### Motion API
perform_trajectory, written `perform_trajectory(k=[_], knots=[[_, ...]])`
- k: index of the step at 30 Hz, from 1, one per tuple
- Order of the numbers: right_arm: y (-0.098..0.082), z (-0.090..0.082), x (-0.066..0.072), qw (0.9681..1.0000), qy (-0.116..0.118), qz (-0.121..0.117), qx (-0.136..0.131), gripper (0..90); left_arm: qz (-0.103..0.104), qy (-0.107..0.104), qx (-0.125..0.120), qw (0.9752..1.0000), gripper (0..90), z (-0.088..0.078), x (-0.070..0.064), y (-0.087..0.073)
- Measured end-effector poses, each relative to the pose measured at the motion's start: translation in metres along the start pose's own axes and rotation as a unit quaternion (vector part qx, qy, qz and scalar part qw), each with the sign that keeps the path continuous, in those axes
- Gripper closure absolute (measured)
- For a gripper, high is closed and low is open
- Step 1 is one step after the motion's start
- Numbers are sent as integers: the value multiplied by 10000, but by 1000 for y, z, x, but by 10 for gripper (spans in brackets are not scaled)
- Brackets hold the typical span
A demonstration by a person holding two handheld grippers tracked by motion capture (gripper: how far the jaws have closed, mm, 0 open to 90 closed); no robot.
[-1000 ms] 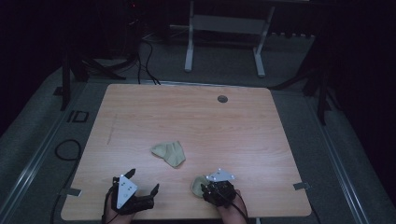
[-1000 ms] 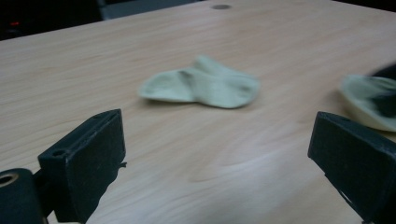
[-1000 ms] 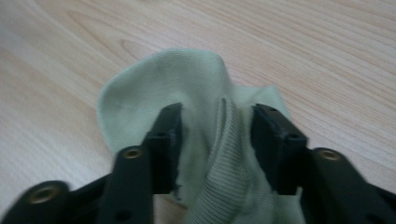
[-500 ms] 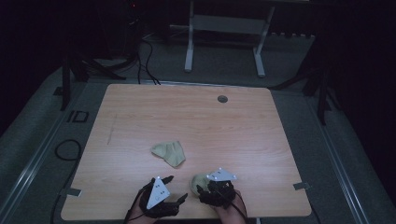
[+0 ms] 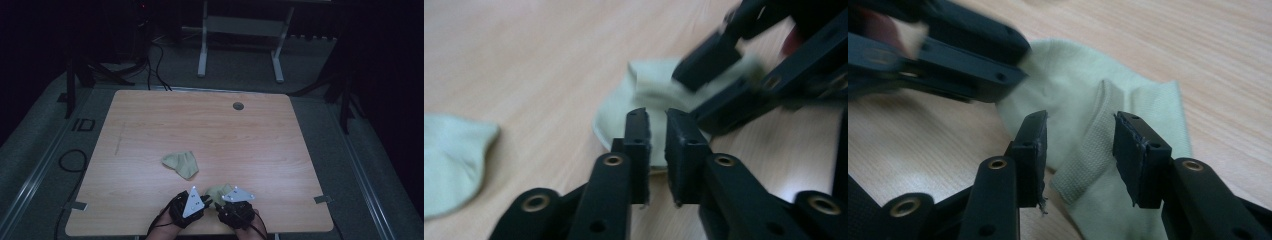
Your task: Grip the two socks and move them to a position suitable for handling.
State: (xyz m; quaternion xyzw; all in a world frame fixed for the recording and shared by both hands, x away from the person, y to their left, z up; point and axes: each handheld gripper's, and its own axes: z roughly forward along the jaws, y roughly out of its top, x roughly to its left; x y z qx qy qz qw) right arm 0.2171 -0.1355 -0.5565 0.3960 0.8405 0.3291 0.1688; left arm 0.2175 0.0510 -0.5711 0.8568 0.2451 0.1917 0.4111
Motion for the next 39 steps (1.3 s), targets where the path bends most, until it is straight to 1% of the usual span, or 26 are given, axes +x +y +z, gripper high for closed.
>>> perform_trajectory(k=[1, 2, 3, 4, 5, 6, 8, 10, 11, 13, 15, 17, 18, 19, 21, 24, 26, 30, 33, 37, 38, 39], knots=[[-1, 3, -1, 10000, 43, 33, 76, 585, 8, 36, 75, 10000, 810, 2, 0, -2], [-1, 3, -1, 10000, 43, 33, 76, 585, -39, 0, 164, 9999, 810, 4, 2, -3], [-2, 5, -1, 9999, 50, 33, 97, 615, -48, 36, 258, 9996, 833, 6, 2, -5], [-3, 5, -1, 9999, 18, 25, 97, 634, -44, 71, 307, 9995, 851, 6, 2, -4], [-2, 5, -1, 9999, 31, 26, 99, 661, -44, 71, 307, 9995, 858, 6, 2, -4], [-2, 5, -1, 9999, 31, 26, 99, 661, -83, 52, 333, 9994, 858, 6, 3, -4], [-2, 4, -2, 9999, 36, 36, 129, 745, -164, 21, 350, 9992, 878, 6, 5, -4], [0, -1, -4, 9999, 97, 86, 71, 843, -153, 51, 389, 9991, 887, 6, 6, -4], [0, -1, -4, 9999, 97, 86, 71, 843, -193, 33, 373, 9991, 887, 6, 6, -4], [1, -6, -5, 9999, 109, 103, 22, 852, -141, 10, 322, 9994, 887, 6, 7, -6], [2, -12, -9, 9998, 127, 160, -77, 854, -139, -34, 305, 9994, 887, 6, 8, -6], [3, -21, -13, 9995, 132, 224, -175, 853, -93, -51, 303, 9995, 887, 6, 8, -6], [2, -30, -20, 9985, 235, 416, -283, 853, -80, -52, 303, 9995, 888, 6, 8, -6], [2, -30, -20, 9985, 235, 416, -283, 853, -53, -60, 302, 9995, 888, 6, 8, -6], [0, -39, -28, 9973, 257, 570, -376, 853, -52, -89, 290, 9995, 887, 6, 9, -6], [-3, -52, -41, 9959, 153, 741, -498, 853, 7, -126, 312, 9994, 888, 7, 10, -5], [-7, -57, -50, 9950, 58, 855, -509, 853, 37, -133, 312, 9994, 887, 7, 10, -5], [-17, -62, -69, 9930, -64, 1090, -451, 853, 53, -212, 331, 9992, 887, 8, 11, -3], [-25, -60, -84, 9910, -117, 1290, -351, 853, 77, -247, 334, 9991, 886, 9, 11, -2], [-34, -50, -97, 9901, -198, 1385, -142, 848, 106, -340, 278, 9990, 886, 12, 10, -1], [-35, -47, -100, 9899, -187, 1401, -96, 835, 113, -356, 278, 9989, 884, 12, 10, -1], [-36, -44, -101, 9900, -230, 1391, -27, 821, 98, -369, 283, 9989, 881, 12, 11, -1]])
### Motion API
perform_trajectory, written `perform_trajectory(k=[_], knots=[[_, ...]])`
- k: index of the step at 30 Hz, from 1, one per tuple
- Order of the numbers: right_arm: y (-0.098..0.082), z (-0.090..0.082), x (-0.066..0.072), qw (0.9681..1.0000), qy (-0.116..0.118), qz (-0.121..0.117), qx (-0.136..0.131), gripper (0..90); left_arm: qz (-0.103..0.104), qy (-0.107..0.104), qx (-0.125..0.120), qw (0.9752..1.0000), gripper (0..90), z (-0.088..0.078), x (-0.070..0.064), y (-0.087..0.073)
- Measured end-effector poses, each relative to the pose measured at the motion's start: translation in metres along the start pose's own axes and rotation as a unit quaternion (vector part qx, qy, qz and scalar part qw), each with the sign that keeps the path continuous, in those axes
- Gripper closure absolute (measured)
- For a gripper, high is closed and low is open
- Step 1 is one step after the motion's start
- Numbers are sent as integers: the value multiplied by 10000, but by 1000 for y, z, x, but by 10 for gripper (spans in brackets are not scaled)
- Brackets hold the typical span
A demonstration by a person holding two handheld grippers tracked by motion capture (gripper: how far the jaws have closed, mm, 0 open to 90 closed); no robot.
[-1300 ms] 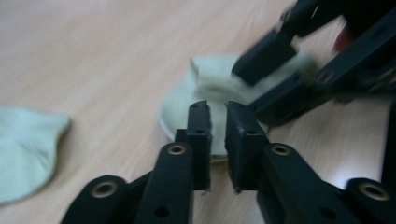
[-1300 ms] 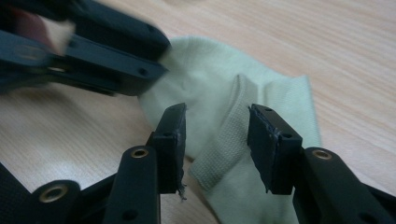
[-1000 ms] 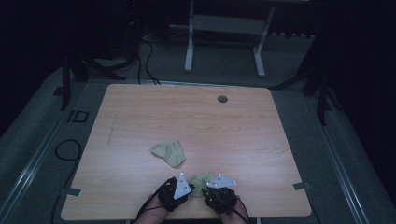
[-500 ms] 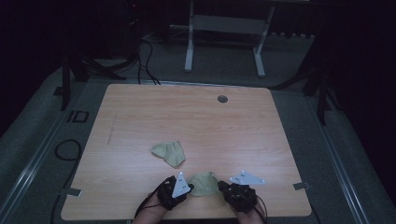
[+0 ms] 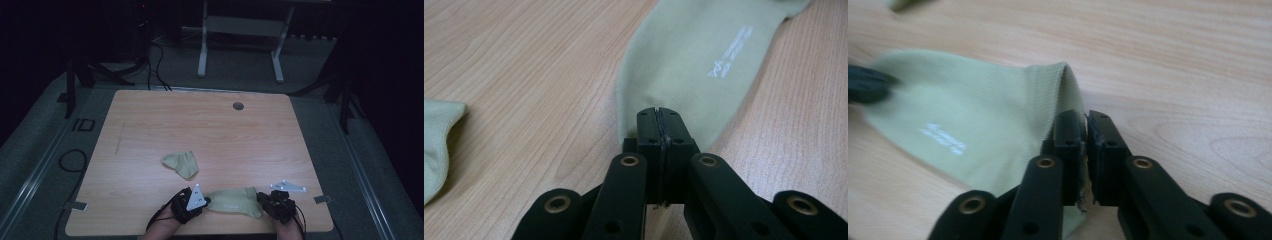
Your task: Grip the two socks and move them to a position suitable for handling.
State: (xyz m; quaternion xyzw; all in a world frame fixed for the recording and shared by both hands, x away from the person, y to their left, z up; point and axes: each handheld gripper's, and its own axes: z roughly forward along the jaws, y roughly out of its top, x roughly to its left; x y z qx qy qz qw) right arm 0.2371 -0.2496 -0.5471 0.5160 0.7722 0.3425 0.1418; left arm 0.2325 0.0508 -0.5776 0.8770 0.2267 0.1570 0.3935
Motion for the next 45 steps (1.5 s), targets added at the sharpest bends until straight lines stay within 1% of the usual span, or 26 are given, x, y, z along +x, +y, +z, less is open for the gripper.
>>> perform_trajectory(k=[1, 2, 3, 4, 5, 6, 7, 9, 10, 11, 14, 16, 18, 20, 21, 22, 25, 26, 28, 30, 32, 34, 38, 41, 42, 45], knots=[[-1, 3, -2, 9999, -119, -9, 39, 800, -19, 3, -11, 10000, 858, 0, 0, 0], [-1, 3, -2, 9999, -119, -9, 39, 800, -23, 26, -15, 10000, 858, 0, 1, 0], [-1, 2, -3, 9999, -101, 27, 30, 786, -14, 45, -10, 10000, 836, 0, 1, 0], [-1, 1, -3, 9999, -126, 15, 11, 771, -82, -7, -22, 10000, 820, 0, 2, 0], [0, 0, -3, 9999, -169, -1, 7, 760, -179, -159, -38, 9997, 791, 0, 5, 0], [0, -2, -3, 9998, -184, -4, 2, 738, -220, -246, -32, 9995, 758, 0, 6, 0], [1, -3, -3, 9998, -199, -23, -24, 711, -223, -257, -23, 9994, 739, -1, 6, 0], [3, -6, -4, 9997, -222, -43, -86, 636, -210, -346, -76, 9992, 633, -4, 5, 1], [4, -8, -5, 9996, -241, -47, -123, 617, -212, -350, -114, 9991, 596, -6, 4, 2], [6, -8, -5, 9995, -272, -60, -135, 590, -209, -302, -156, 9992, 574, -7, 2, 3], [10, -8, -6, 9996, -220, -143, -122, 510, -234, -211, -219, 9993, 502, -12, 0, 5], [13, -9, -5, 9996, -163, -147, -167, 476, -291, -251, -253, 9989, 494, -16, 0, 5], [17, -8, -4, 9996, -76, -199, -196, 434, -332, -178, -250, 9990, 467, -19, 0, 3], [19, -8, -3, 9995, -39, -208, -214, 433, -356, -146, -237, 9990, 467, -21, 0, 1], [21, -7, -1, 9995, -6, -224, -209, 426, -387, -74, -169, 9991, 467, -25, 1, -2], [26, -4, 2, 9994, 73, -237, -228, 424, -393, -38, -109, 9992, 475, -26, 2, -4], [35, 1, 11, 9991, 52, -375, -208, 429, -481, 52, -60, 9988, 480, -32, 7, -11], [38, 4, 14, 9989, 81, -426, -194, 429, -517, 74, -49, 9986, 481, -34, 9, -14], [45, 9, 23, 9982, 100, -569, -167, 430, -602, 119, -77, 9981, 481, -39, 14, -19], [52, 14, 31, 9974, 137, -694, -131, 433, -746, 163, -131, 9970, 482, -45, 19, -24], [59, 20, 38, 9968, 206, -761, -99, 433, -818, 249, -153, 9962, 482, -49, 23, -29], [66, 25, 45, 9960, 277, -842, -72, 433, -900, 263, -181, 9954, 482, -53, 26, -32], [79, 36, 59, 9941, 379, -1014, 37, 433, -984, 347, -216, 9943, 482, -61, 31, -40], [90, 44, 68, 9930, 454, -1087, 81, 433, -986, 492, -131, 9938, 481, -64, 31, -44], [93, 46, 71, 9926, 476, -1109, 91, 433, -1060, 459, -151, 9932, 481, -66, 31, -46], [104, 53, 82, 9913, 537, -1192, 117, 433, -1175, 437, -203, 9919, 481, -69, 32, -49]])
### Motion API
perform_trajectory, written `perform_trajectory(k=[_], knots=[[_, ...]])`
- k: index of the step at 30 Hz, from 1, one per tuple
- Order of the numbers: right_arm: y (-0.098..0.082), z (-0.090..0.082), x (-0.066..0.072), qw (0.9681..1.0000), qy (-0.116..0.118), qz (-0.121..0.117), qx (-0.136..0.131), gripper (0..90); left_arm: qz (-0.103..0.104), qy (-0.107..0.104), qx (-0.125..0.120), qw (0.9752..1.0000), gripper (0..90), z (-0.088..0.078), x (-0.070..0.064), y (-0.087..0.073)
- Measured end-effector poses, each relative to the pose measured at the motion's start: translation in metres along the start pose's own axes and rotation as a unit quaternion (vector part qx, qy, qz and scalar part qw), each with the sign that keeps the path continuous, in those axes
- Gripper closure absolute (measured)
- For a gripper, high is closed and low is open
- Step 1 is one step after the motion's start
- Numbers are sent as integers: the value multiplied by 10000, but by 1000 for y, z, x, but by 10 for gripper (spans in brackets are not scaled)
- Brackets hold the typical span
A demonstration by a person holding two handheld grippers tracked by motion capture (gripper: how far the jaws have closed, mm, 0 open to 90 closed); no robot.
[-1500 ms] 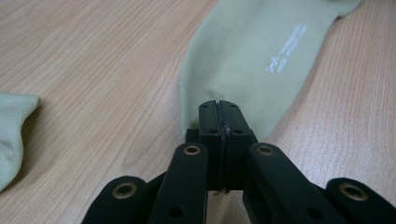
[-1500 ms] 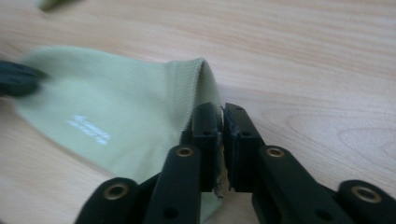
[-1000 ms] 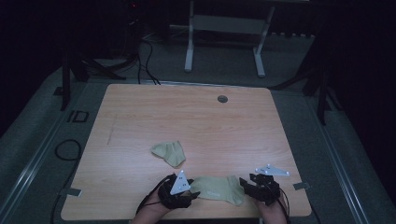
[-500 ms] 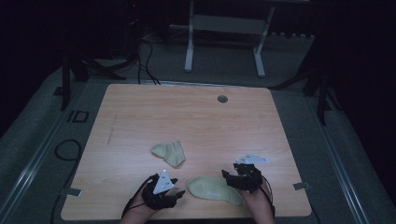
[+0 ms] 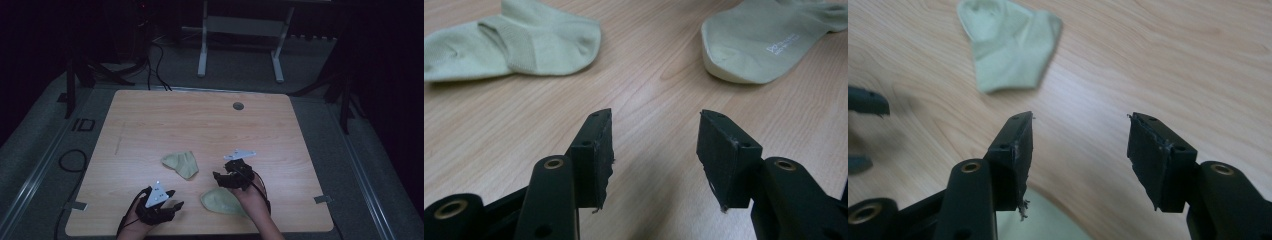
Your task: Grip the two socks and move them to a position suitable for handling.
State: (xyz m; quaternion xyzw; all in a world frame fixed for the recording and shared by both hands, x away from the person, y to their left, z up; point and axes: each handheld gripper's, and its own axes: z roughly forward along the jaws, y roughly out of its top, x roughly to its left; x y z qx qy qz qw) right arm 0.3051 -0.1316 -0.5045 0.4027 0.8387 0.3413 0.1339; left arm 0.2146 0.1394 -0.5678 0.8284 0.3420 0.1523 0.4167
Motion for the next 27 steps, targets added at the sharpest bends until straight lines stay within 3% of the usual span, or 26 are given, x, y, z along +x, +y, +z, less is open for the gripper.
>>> perform_trajectory(k=[5, 12, 18, 27], knots=[[22, 12, 11, 9998, 93, -185, 30, 433, -89, 54, 10, 9999, 481, -6, 4, -7], [47, 29, 24, 9995, 145, -272, 100, 432, -289, 72, -38, 9995, 481, -9, 12, -14], [70, 61, 39, 9993, 221, -251, 158, 433, -361, 117, -110, 9992, 481, -12, 17, -15], [78, 111, 57, 9982, 218, -274, 488, 441, -545, 238, -161, 9981, 481, -15, 25, -19]])
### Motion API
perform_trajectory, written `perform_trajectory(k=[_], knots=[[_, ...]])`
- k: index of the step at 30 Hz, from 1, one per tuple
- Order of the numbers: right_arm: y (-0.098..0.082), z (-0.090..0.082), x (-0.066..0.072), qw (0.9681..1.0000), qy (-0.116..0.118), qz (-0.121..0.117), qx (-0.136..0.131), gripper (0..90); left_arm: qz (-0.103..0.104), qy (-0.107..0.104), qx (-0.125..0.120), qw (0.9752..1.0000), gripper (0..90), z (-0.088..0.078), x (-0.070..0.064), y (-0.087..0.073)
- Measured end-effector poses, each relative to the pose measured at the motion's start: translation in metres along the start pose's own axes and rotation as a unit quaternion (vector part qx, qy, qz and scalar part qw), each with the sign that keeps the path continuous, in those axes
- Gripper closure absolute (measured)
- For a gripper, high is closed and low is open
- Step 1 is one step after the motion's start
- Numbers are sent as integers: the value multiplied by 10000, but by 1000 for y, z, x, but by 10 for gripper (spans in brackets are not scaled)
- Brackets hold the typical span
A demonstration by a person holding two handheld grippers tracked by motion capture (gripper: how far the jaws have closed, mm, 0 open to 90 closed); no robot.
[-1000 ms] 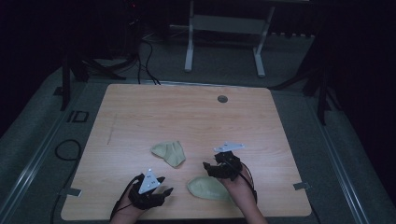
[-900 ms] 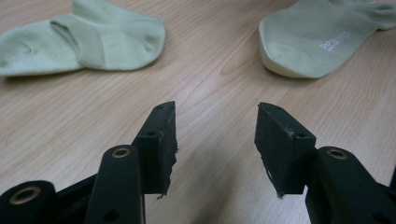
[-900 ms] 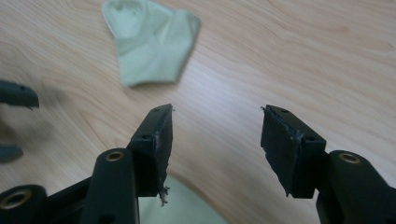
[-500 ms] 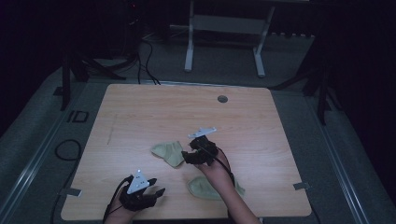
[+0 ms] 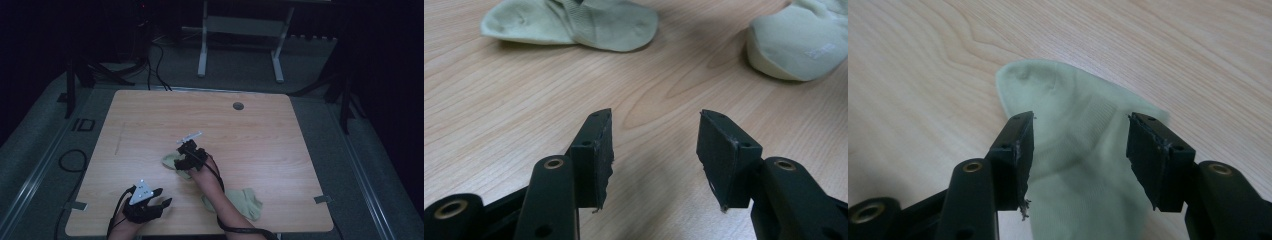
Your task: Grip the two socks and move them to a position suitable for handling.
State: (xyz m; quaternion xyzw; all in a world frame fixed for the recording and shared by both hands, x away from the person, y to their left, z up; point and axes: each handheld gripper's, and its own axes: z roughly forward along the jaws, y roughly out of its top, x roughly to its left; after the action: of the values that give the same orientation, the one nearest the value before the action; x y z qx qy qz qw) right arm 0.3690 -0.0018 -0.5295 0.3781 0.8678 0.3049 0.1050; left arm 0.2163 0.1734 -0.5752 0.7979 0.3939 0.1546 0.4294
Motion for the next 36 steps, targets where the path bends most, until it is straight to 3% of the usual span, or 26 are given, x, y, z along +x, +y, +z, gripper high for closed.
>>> perform_trajectory(k=[6, 8, 9, 12, 15, 16, 19, 26, 28, 36], knots=[[5, 27, 5, 9995, -282, 94, 140, 441, 7, 1, 3, 10000, 481, 0, 1, -1], [4, 34, 8, 9987, -483, -78, 143, 441, -7, 18, -7, 10000, 481, 0, 2, -2], [3, 35, 12, 9981, -572, -208, 98, 473, -2, 23, -2, 10000, 481, 0, 3, -2], [2, 35, 16, 9980, -531, -342, 7, 635, -77, 44, -23, 10000, 480, -1, 5, -3], [3, 34, 20, 9971, -549, -525, 65, 794, -118, 71, -69, 9999, 480, -2, 6, -3], [4, 34, 21, 9966, -565, -585, 101, 810, -113, 75, -72, 9999, 480, -2, 5, -3], [5, 31, 17, 9982, -355, -439, 185, 818, -83, 59, -50, 9999, 480, -1, 5, -3], [8, 5, 0, 9988, -294, -402, 2, 818, -24, 60, -2, 10000, 480, 1, 4, -3], [9, -16, -13, 9983, -374, -431, -95, 818, -14, 73, -3, 10000, 480, 1, 3, -2], [-1, -59, -47, 9967, -619, -493, -173, 818, -38, 63, -41, 10000, 480, 1, 2, -2]])
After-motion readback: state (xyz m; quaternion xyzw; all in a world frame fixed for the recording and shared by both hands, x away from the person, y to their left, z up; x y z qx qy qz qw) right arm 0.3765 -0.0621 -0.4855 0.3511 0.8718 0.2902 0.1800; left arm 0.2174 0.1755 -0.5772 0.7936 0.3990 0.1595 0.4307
